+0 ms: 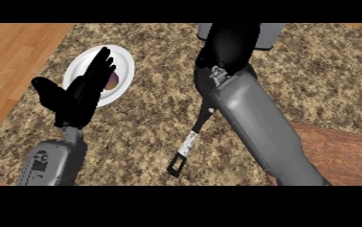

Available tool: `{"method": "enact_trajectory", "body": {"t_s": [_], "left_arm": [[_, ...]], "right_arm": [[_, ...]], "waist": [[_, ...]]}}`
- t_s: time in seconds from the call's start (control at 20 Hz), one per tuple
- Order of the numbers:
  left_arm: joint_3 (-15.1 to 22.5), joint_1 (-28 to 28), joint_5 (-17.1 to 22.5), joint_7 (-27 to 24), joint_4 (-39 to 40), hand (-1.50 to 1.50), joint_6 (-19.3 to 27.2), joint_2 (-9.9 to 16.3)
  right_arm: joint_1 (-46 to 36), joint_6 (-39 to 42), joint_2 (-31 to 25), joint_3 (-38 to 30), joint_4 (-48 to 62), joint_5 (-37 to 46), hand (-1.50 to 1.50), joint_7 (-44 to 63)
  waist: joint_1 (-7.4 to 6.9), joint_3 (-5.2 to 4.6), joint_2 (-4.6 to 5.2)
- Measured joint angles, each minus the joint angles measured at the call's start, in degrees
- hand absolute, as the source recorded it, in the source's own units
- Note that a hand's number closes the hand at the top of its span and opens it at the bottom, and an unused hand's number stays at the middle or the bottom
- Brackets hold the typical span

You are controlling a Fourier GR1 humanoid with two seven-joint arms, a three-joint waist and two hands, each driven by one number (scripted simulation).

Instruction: Pick the squash from the cutting board and place it in the pan

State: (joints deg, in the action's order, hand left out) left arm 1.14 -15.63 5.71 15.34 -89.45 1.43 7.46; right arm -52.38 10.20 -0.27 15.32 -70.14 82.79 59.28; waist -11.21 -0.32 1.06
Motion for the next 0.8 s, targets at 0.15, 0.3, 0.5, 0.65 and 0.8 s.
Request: {"method": "enact_trajectory", "body": {"t_s": [0.15, 0.3, 0.5, 0.65, 0.8], "left_arm": [[-0.2, -1.1, -0.3, -0.1, 0.8, 0.0, 0.6, -0.2], [-0.8, -0.9, -0.2, -0.5, 1.1, 0.0, 0.7, -0.2], [-2.2, -0.4, 0.0, -1.2, 1.8, 0.0, 0.8, 0.7], [-3.2, 0.0, 0.1, -1.3, 1.7, 0.0, 1.2, 1.2], [-3.7, 1.3, -0.1, -2.1, 1.8, 0.0, 1.6, 1.1]], "right_arm": [[-4.3, -1.2, -0.2, 1.6, 3.1, -1.2, 1.5, 3.6], [-7.0, -2.9, -0.3, 2.7, 6.1, -2.9, 1.5, 6.2], [-9.2, -5.9, -0.4, 3.5, 10.0, -4.2, 1.5, 8.0], [-8.9, -8.6, -0.4, 4.4, 11.8, -4.7, 1.5, 8.7], [-7.4, -11.7, -0.4, 4.6, 13.3, -4.7, 1.5, 8.6]], "waist": [[0.55, 0.03, 0.15], [1.47, 0.08, 0.11], [3.34, 0.14, 0.03], [4.81, 0.2, -0.15], [6.22, 0.24, -0.28]]}}
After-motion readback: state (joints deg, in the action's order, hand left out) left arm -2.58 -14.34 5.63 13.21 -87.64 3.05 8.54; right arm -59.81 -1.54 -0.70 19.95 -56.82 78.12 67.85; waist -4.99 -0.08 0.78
